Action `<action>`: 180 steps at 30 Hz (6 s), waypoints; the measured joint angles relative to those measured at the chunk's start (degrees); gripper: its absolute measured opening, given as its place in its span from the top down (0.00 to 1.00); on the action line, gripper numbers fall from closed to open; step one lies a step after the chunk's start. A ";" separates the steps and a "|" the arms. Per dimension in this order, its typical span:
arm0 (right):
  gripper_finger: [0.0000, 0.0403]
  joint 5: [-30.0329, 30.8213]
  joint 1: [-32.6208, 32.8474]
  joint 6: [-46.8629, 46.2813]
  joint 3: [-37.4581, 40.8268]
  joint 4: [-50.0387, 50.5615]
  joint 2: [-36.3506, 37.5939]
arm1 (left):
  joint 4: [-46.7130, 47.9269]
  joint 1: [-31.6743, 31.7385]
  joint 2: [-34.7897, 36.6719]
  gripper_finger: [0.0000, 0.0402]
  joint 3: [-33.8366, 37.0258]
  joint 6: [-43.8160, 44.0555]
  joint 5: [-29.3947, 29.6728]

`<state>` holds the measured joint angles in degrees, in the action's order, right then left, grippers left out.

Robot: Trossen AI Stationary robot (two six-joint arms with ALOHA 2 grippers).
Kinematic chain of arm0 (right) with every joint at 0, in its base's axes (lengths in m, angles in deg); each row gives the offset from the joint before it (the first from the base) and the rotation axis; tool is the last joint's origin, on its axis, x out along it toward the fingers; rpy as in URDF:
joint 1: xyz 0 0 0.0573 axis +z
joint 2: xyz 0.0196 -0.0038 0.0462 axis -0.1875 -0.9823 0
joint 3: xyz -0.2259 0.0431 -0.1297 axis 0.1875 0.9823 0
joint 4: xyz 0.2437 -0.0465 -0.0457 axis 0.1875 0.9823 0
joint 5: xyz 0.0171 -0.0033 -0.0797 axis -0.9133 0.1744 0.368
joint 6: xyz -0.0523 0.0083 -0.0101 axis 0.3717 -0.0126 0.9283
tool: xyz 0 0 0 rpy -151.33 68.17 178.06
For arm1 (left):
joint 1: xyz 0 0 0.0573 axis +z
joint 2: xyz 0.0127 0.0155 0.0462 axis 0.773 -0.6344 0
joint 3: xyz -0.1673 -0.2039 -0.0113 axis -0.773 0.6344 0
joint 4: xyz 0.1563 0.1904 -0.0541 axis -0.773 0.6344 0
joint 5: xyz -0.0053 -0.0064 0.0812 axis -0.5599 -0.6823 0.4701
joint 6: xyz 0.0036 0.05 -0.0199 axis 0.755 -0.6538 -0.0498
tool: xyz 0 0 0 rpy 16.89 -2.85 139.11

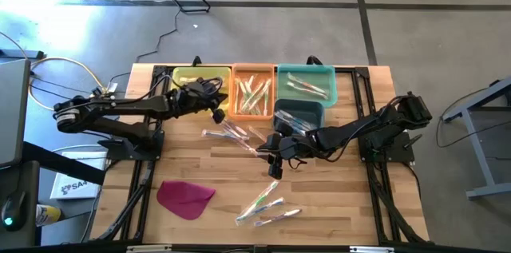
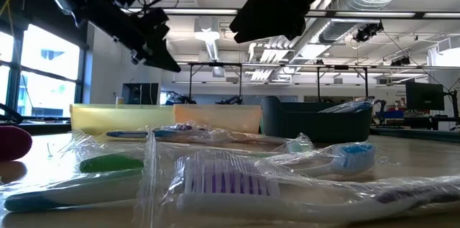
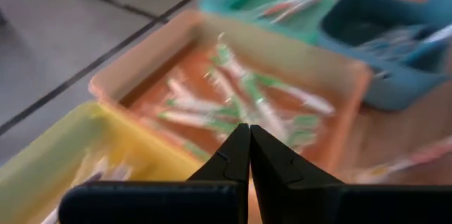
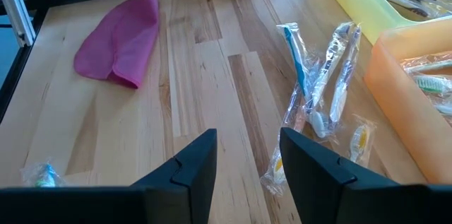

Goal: Pick & Place Toothbrushes
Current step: Put the orange toothbrush into the blue bin

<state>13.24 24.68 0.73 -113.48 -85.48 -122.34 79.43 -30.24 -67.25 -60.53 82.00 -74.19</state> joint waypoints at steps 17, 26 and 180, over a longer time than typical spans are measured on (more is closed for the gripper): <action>0.63 0.01 0.00 0.02 0.00 -0.04 0.00 | 5.90 -15.16 12.99 0.98 0.00 -2.38 0.13; 0.63 0.01 0.00 0.02 0.00 -0.04 0.00 | 5.87 -23.49 17.20 0.98 0.01 -3.40 0.12; 0.65 1.50 -4.24 -45.12 -25.34 50.86 -20.15 | 2.64 -31.64 41.77 1.00 17.79 -11.42 6.47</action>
<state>14.74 20.44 -44.39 -138.82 -34.62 -142.49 82.07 -61.87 -25.48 -42.74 70.58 -67.72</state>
